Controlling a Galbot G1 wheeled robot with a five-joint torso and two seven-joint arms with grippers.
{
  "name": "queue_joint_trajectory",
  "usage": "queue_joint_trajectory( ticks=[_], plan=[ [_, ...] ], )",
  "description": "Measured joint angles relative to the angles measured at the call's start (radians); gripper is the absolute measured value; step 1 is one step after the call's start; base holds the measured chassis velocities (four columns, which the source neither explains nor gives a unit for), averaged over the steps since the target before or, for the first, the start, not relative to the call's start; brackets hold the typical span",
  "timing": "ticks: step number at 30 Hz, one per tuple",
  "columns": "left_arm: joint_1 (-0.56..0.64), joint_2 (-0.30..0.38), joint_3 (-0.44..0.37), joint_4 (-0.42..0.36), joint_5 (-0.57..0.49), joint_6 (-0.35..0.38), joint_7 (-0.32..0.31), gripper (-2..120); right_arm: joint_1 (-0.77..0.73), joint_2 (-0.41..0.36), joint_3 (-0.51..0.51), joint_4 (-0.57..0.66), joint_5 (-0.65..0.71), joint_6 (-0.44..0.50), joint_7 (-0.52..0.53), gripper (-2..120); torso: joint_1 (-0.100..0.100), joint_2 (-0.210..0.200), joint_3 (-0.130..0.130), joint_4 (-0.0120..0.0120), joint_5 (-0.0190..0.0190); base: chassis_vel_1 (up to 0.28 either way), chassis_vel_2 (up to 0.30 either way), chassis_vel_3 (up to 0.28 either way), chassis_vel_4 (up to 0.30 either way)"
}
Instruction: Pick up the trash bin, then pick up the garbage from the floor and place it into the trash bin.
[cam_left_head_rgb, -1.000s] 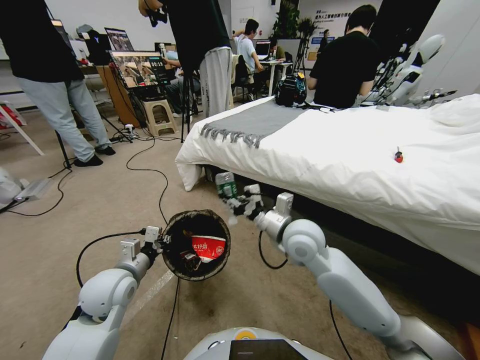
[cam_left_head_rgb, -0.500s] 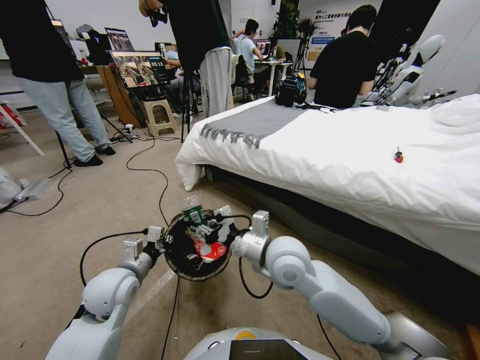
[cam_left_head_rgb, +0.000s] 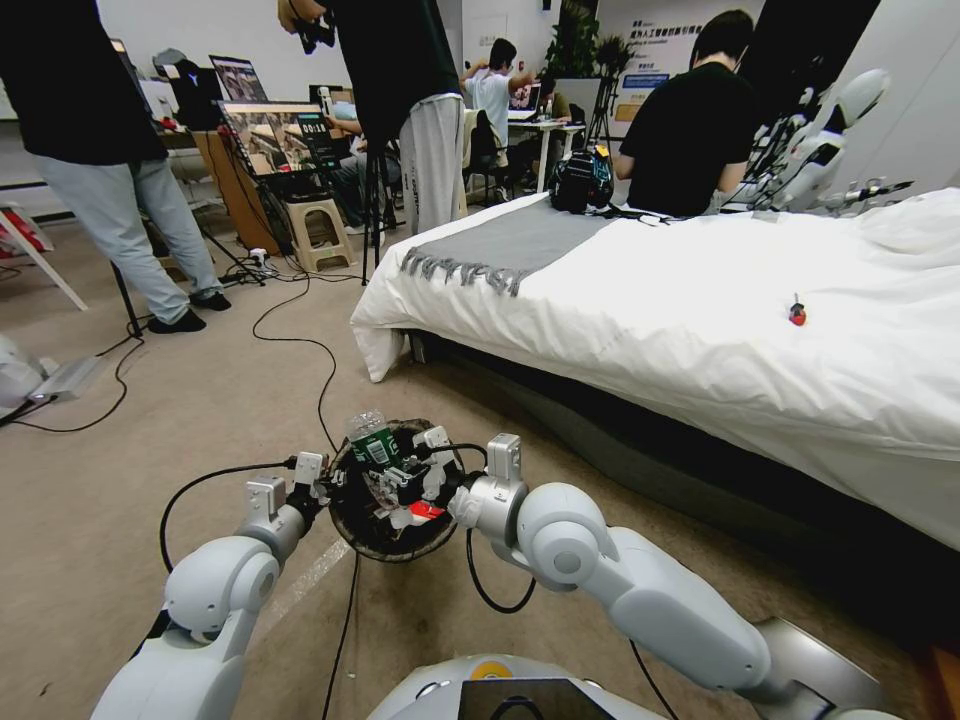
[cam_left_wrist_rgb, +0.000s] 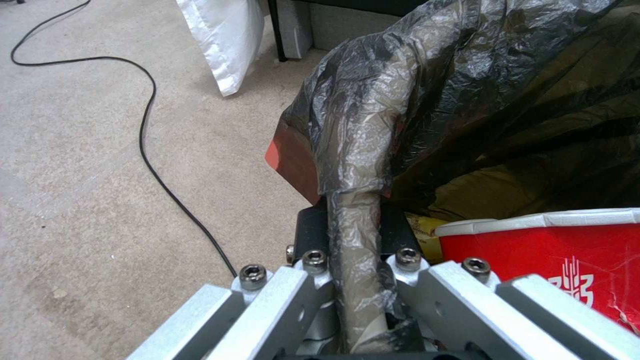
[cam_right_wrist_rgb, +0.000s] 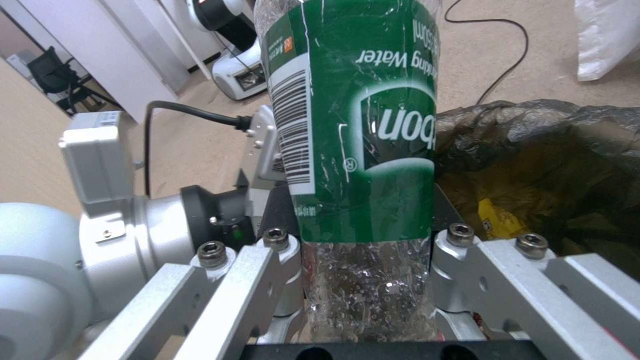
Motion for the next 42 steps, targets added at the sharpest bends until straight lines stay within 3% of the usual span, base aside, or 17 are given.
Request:
queue_joint_trajectory(
  ticks=[6,9,13,16,24,39,42],
  plan=[
    [0.000,0.000,0.000,0.000,0.000,0.000,0.000,1,0.003,0.008,-0.004,-0.017,-0.022,0.001,0.010,30,0.000,0.000,0.000,0.0000,0.0000,0.000,0.000,0.000,0.000],
    [0.001,-0.002,0.000,-0.001,0.000,0.000,0.001,1,0.003,0.014,-0.002,-0.022,-0.029,0.001,0.012,44,0.000,0.000,0.000,0.0000,0.0001,0.000,0.000,0.000,0.000],
    [0.001,-0.003,0.001,-0.001,0.001,0.001,0.001,1,0.004,0.016,0.000,-0.025,-0.032,0.002,0.013,52,0.000,0.000,0.000,0.0000,0.0001,0.000,0.000,0.000,0.000],
    [0.000,-0.003,0.001,-0.001,0.001,0.001,0.001,1,0.002,0.021,0.002,-0.028,-0.037,0.002,0.013,69,0.000,0.000,0.000,0.0000,0.0001,0.000,0.000,0.000,0.000],
    [0.002,-0.005,0.001,-0.001,0.002,0.001,0.001,1,0.001,0.027,0.015,-0.036,-0.041,0.003,0.015,96,0.000,0.000,0.000,0.0000,0.0001,0.000,0.000,0.000,0.000],
    [0.008,-0.010,0.000,-0.006,0.006,0.003,0.001,1,-0.016,0.018,0.089,-0.035,-0.052,0.011,0.017,100,0.000,0.000,0.000,0.0001,0.0001,0.000,0.000,0.000,0.000],
    [0.003,-0.018,-0.003,0.000,0.007,0.003,0.001,1,-0.041,-0.021,0.146,-0.032,-0.121,0.062,0.026,100,0.000,0.000,0.000,0.0000,0.0002,0.000,0.000,0.000,0.000]
  ],
)
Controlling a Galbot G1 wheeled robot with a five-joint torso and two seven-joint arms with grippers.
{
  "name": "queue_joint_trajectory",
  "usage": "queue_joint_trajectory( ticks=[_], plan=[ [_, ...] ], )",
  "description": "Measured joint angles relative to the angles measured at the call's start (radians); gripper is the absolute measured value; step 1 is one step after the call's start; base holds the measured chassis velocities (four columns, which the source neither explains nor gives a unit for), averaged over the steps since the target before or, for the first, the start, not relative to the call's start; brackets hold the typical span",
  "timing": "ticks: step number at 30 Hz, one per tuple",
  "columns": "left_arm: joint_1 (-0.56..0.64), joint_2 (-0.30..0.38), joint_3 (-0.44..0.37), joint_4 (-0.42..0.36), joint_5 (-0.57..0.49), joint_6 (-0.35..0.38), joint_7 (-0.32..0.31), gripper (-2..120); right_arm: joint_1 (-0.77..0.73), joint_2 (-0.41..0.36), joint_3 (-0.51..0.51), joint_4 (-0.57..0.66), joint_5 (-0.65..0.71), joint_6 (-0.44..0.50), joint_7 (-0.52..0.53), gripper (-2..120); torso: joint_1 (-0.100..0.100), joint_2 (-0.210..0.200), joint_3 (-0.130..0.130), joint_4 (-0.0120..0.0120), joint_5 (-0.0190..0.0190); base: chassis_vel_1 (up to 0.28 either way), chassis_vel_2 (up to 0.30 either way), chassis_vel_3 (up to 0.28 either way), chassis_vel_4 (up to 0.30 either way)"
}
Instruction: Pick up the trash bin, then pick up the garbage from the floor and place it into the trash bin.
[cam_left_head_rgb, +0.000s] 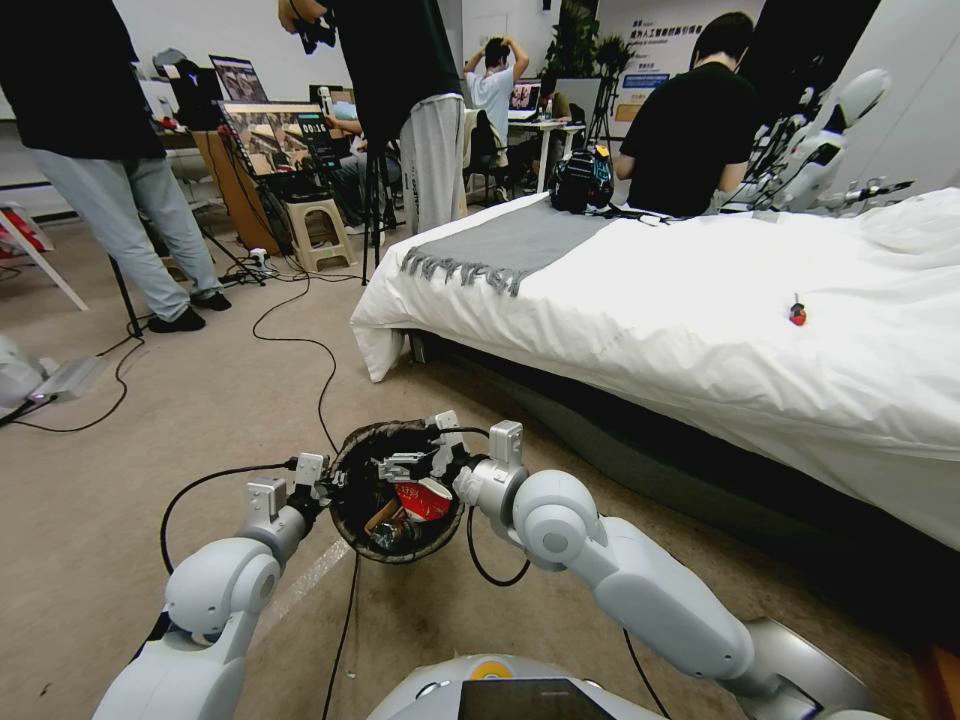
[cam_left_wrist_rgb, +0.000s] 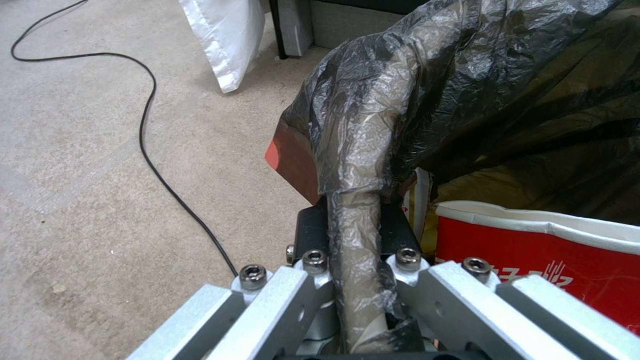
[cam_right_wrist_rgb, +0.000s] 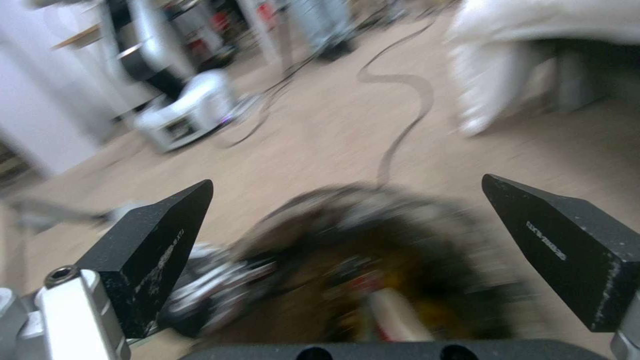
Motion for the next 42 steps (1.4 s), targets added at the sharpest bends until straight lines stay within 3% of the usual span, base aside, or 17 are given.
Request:
queue_joint_trajectory(
  ticks=[2,5,6,9,14,16,22,24,25,26,32,42],
  plan=[
    [-0.001,-0.004,0.000,0.001,0.000,0.000,0.000,1,-0.012,-0.013,0.017,0.003,-0.022,0.021,0.002,100,0.000,0.000,0.000,-0.0001,0.0000,0.000,0.000,0.000,0.000],
    [0.002,-0.010,-0.001,0.000,0.009,0.000,0.001,1,-0.079,-0.046,0.072,0.007,-0.153,0.150,-0.024,100,0.000,0.000,0.000,-0.0002,0.0001,0.000,0.000,0.000,0.000],
    [0.002,-0.010,-0.001,0.000,0.009,0.000,0.001,1,-0.079,-0.046,0.072,0.007,-0.153,0.150,-0.024,100,0.000,0.000,0.000,-0.0002,0.0001,0.000,0.000,0.000,0.000],
    [0.013,-0.013,-0.013,-0.004,0.022,0.000,0.002,1,-0.167,-0.086,0.126,-0.012,-0.434,0.351,-0.076,100,0.000,0.000,0.000,-0.0001,0.0002,0.000,0.000,0.000,0.000],
    [0.020,-0.018,-0.028,-0.016,0.023,0.000,0.003,1,-0.250,-0.107,0.225,-0.018,-0.550,0.419,-0.132,100,0.000,0.000,0.000,0.0002,0.0003,0.000,0.000,0.000,0.000],
    [0.020,-0.020,-0.030,-0.018,0.023,0.000,0.003,1,-0.371,-0.111,0.361,-0.019,-0.631,0.443,-0.163,100,0.000,0.000,0.000,-0.0002,0.0003,0.000,0.000,0.000,0.000],
    [0.022,-0.024,-0.031,-0.018,0.024,0.000,0.002,1,-0.538,-0.097,0.504,-0.007,-0.694,0.453,-0.174,100,0.000,0.000,0.000,-0.0003,0.0004,0.000,0.000,0.000,0.000],
    [0.026,-0.027,-0.033,-0.019,0.027,0.000,0.002,1,-0.609,-0.077,0.569,0.006,-0.717,0.454,-0.181,100,0.000,0.000,0.000,-0.0001,0.0000,0.000,0.000,0.000,0.000],
    [0.032,-0.031,-0.037,-0.022,0.032,-0.001,0.002,1,-0.690,-0.028,0.630,0.027,-0.762,0.455,-0.187,100,0.000,0.000,0.000,0.0000,0.0001,0.000,0.000,0.000,0.000],
    [0.032,-0.031,-0.037,-0.022,0.032,-0.001,0.002,1,-0.690,-0.028,0.630,0.027,-0.762,0.455,-0.187,100,0.000,0.000,0.000,0.0000,0.0001,0.000,0.000,0.000,0.000],
    [0.043,-0.039,-0.040,-0.033,0.037,-0.002,0.000,1,-0.877,0.169,0.699,0.085,-0.901,0.486,-0.210,100,0.000,0.000,0.000,-0.0002,0.0000,0.000,0.000,0.000,0.000],
    [0.054,-0.043,-0.045,-0.051,0.043,-0.002,-0.003,1,-0.977,0.212,0.734,0.102,-0.940,0.566,-0.215,100,0.000,0.000,0.000,-0.0001,-0.0002,0.000,0.000,0.000,0.000]
  ],
)
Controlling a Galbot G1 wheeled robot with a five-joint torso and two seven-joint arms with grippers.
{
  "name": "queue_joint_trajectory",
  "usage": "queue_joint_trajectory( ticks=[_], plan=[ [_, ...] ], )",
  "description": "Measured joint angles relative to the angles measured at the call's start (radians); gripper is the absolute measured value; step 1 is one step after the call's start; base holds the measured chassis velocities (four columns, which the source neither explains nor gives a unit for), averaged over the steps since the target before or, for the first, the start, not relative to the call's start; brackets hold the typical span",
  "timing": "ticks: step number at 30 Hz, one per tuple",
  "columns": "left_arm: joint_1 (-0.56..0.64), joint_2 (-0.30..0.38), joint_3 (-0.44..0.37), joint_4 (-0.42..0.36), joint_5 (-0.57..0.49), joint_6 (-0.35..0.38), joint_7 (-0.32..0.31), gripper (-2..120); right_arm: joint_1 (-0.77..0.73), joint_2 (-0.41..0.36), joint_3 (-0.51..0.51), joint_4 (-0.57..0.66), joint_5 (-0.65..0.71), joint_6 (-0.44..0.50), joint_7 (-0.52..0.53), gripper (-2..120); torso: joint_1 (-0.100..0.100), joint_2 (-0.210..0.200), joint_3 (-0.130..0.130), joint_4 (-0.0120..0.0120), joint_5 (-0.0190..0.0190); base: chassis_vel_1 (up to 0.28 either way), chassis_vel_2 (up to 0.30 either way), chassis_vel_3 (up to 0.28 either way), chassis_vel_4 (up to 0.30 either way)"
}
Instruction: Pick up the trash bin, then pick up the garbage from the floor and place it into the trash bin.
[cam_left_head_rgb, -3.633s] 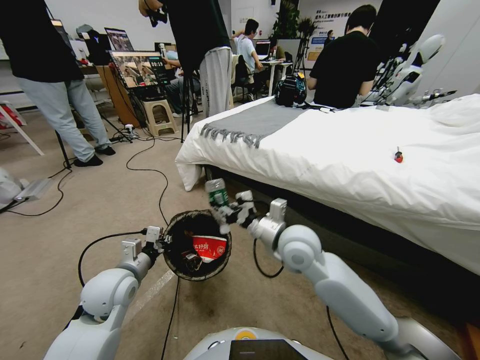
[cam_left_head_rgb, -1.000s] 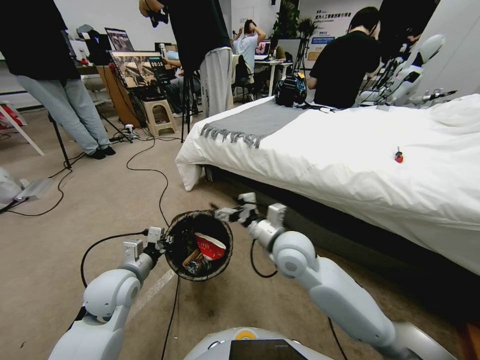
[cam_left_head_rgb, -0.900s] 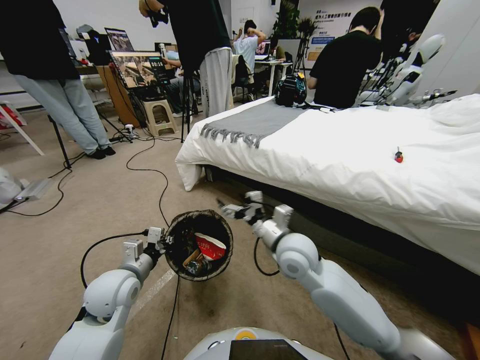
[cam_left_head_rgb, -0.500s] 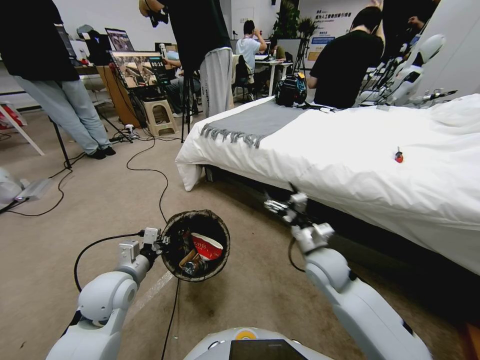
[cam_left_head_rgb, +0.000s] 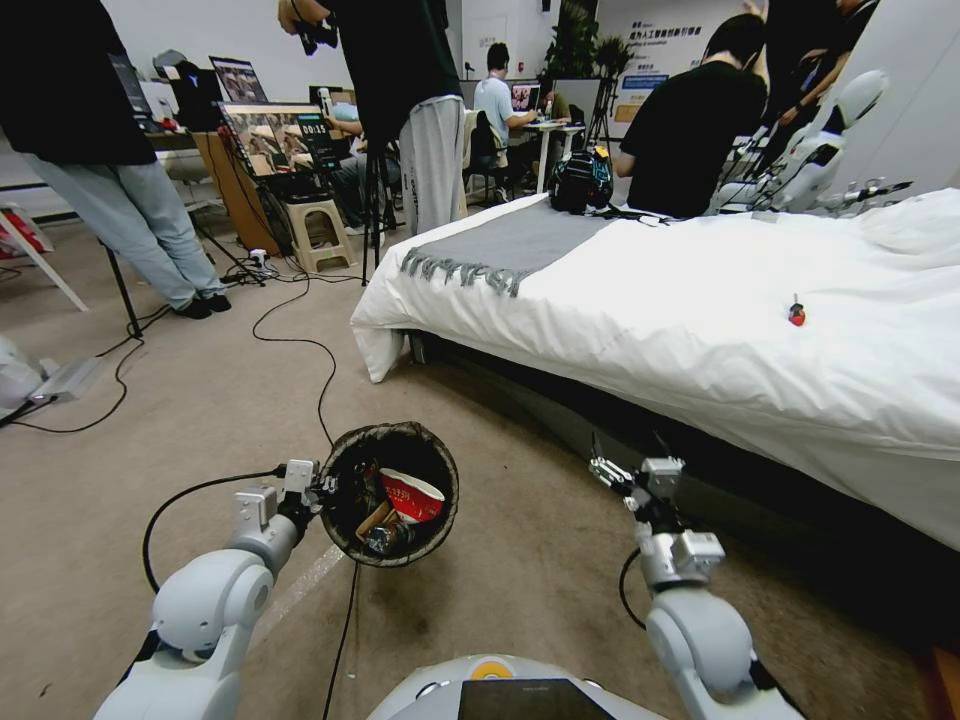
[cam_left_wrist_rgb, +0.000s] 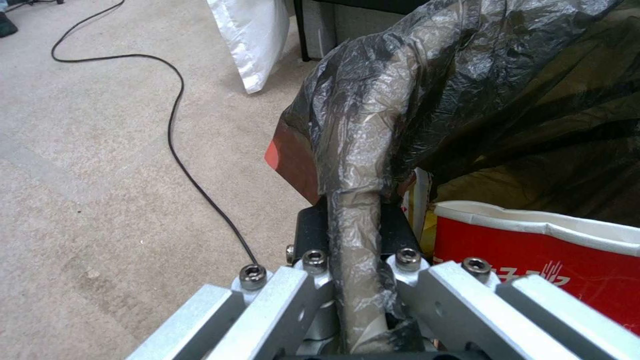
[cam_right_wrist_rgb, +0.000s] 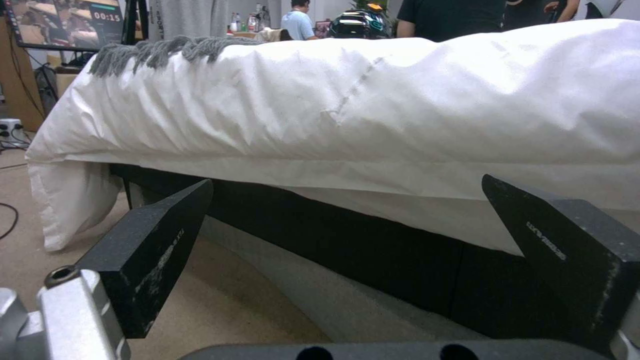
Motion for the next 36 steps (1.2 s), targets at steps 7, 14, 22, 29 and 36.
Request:
queue_joint_trajectory(
  ticks=[7,14,22,29,36],
  plan=[
    [0.016,-0.015,-0.003,-0.020,0.009,0.017,0.000,1,0.015,-0.001,-0.004,0.001,0.002,0.003,0.003,100,0.000,0.000,0.000,0.0001,0.0001,0.000,0.000,0.000,0.000],
    [0.024,-0.023,-0.012,-0.034,0.011,0.022,0.006,1,0.026,-0.006,-0.015,-0.005,0.009,-0.005,0.005,100,0.000,0.000,0.000,0.0000,0.0001,0.000,0.000,0.000,0.000],
    [0.027,-0.028,-0.013,-0.038,0.014,0.024,0.006,1,0.029,-0.012,-0.018,-0.010,0.011,-0.010,0.005,100,0.000,0.000,0.000,-0.0001,0.0000,0.021,0.022,0.028,0.023],
    [0.027,-0.025,-0.016,-0.046,0.002,0.024,0.005,1,0.030,-0.012,-0.032,-0.018,0.012,-0.011,0.007,100,0.000,0.000,0.000,0.0002,0.0001,0.072,0.075,0.069,0.070],
    [0.027,-0.027,-0.018,-0.056,-0.007,0.024,0.005,1,0.031,-0.017,-0.032,-0.024,0.012,-0.012,0.007,100,0.000,0.000,0.000,0.0000,0.0001,0.087,0.079,0.093,0.096]
  ],
)
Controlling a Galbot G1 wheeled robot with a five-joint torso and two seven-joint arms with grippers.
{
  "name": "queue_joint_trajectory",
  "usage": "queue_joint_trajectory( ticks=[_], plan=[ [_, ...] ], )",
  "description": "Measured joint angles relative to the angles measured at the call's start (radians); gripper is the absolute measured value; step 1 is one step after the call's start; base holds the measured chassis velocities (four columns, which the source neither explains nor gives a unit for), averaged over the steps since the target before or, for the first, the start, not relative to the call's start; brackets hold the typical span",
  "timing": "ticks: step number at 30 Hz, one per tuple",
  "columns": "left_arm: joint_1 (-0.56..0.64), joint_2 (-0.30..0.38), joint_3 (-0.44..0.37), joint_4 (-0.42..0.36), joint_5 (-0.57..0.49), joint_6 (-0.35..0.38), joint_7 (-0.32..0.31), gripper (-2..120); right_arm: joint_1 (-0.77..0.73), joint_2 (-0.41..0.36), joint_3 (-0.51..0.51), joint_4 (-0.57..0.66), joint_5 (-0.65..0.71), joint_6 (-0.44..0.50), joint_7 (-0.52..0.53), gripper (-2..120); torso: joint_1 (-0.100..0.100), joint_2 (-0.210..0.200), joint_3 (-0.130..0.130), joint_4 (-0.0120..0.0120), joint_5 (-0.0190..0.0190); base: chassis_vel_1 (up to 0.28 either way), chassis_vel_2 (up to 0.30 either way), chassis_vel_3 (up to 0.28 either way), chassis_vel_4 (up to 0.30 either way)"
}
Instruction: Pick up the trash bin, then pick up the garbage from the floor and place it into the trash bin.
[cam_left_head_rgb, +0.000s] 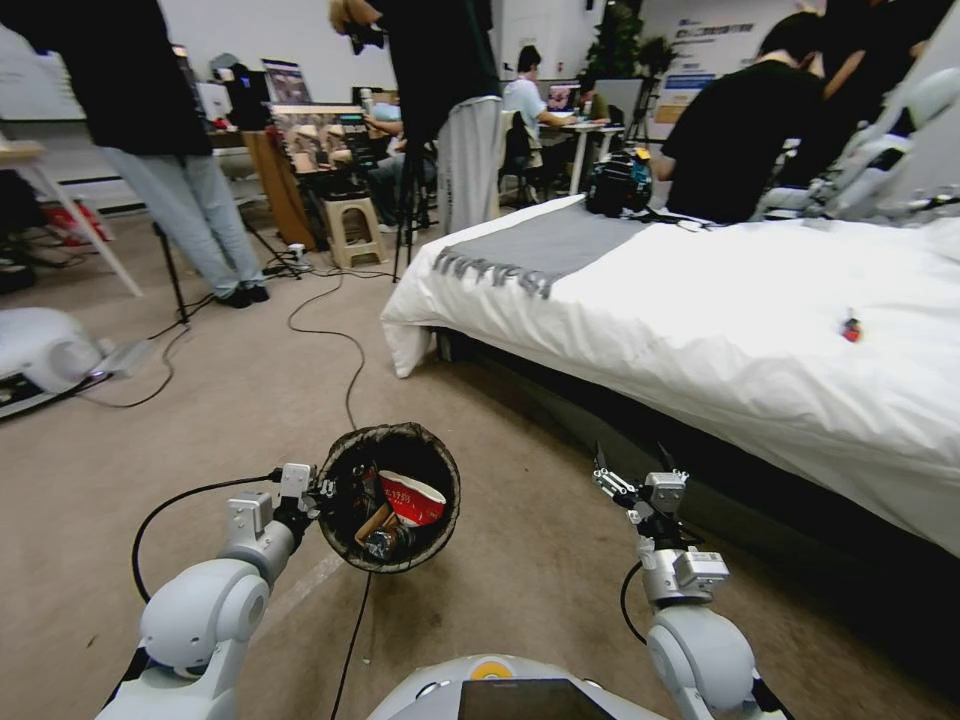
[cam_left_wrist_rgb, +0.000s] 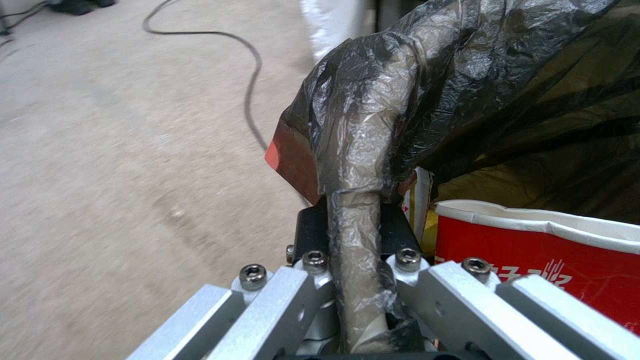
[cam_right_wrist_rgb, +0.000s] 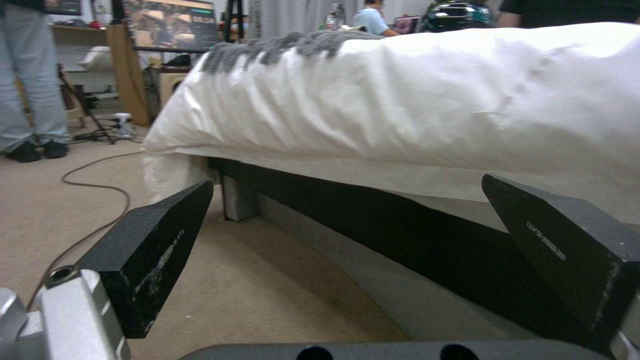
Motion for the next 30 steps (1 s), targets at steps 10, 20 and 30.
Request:
queue_joint_trajectory(
  ticks=[10,20,30],
  plan=[
    [0.000,0.001,-0.009,-0.012,-0.015,0.000,0.000,1,0.004,-0.004,-0.001,-0.006,0.001,-0.007,0.001,100,0.000,0.000,0.000,-0.0001,0.0000,0.101,0.101,0.092,0.091],
    [-0.001,0.001,-0.011,-0.010,-0.016,0.000,-0.001,1,0.011,-0.004,-0.007,-0.015,0.002,-0.013,0.004,100,0.000,0.000,0.000,0.0000,0.0000,0.104,0.098,0.099,0.097],
    [-0.004,0.005,-0.010,-0.003,-0.017,-0.001,-0.001,1,0.021,-0.004,-0.007,-0.029,0.003,-0.017,0.007,100,0.000,0.000,0.000,0.0000,-0.0001,0.085,0.094,0.094,0.093]
  ],
)
